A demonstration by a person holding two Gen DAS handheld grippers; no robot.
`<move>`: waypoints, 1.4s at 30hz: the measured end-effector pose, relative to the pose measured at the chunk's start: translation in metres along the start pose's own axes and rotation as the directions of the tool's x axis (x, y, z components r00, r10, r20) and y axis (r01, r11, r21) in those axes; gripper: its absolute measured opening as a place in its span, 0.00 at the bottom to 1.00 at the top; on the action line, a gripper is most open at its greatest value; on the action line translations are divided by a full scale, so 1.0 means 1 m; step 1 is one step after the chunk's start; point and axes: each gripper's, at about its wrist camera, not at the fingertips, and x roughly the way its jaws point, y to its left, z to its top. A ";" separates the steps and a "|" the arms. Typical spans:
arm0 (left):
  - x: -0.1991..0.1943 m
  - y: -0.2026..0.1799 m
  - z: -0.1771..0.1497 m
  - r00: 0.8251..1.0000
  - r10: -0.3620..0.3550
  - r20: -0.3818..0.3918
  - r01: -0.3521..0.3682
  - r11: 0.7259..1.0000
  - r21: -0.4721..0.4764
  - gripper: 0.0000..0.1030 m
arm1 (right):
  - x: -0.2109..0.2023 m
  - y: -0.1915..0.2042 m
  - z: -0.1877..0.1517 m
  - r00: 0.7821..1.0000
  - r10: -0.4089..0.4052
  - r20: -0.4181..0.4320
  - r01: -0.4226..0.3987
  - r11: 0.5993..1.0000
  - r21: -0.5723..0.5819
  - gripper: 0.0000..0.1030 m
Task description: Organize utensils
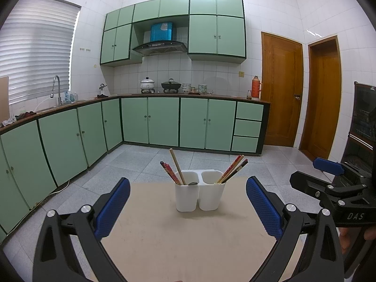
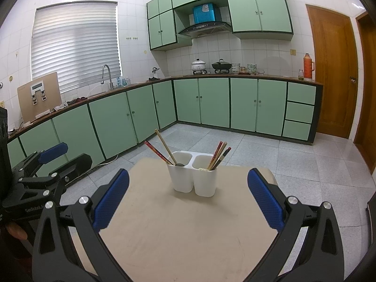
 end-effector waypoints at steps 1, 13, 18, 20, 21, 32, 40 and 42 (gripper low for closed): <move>0.000 0.000 0.000 1.000 0.000 0.000 0.000 1.000 0.000 0.94 | 0.000 0.000 0.000 1.000 0.000 0.000 0.000 1.000 0.000 0.95; 0.000 -0.001 0.000 1.000 0.000 -0.001 0.000 1.000 0.003 0.94 | 0.003 0.001 -0.001 1.000 -0.001 -0.002 0.001 1.000 0.003 0.95; -0.001 -0.001 0.000 1.000 -0.001 -0.003 0.001 1.000 0.002 0.94 | 0.003 0.000 -0.001 1.000 -0.001 -0.002 0.001 1.000 0.002 0.95; 0.000 -0.001 0.000 1.000 0.000 -0.002 0.000 1.000 0.002 0.94 | 0.003 -0.001 -0.001 1.000 -0.001 -0.004 0.001 1.000 0.003 0.95; 0.000 -0.001 0.000 1.000 0.000 -0.002 0.000 1.000 0.003 0.94 | 0.003 0.000 -0.001 1.000 -0.001 -0.005 0.001 1.000 0.003 0.95; 0.001 -0.001 -0.001 1.000 -0.002 -0.008 0.002 1.000 0.003 0.94 | 0.005 -0.001 -0.003 1.000 -0.003 -0.006 0.003 1.000 0.006 0.95; 0.002 -0.001 -0.003 1.000 -0.006 -0.011 0.006 1.000 0.002 0.94 | 0.006 -0.003 -0.006 1.000 -0.006 -0.009 0.006 1.000 0.008 0.95; 0.002 -0.001 -0.003 1.000 -0.006 -0.011 0.007 1.000 0.002 0.94 | 0.007 -0.003 -0.006 1.000 -0.006 -0.009 0.006 1.000 0.009 0.95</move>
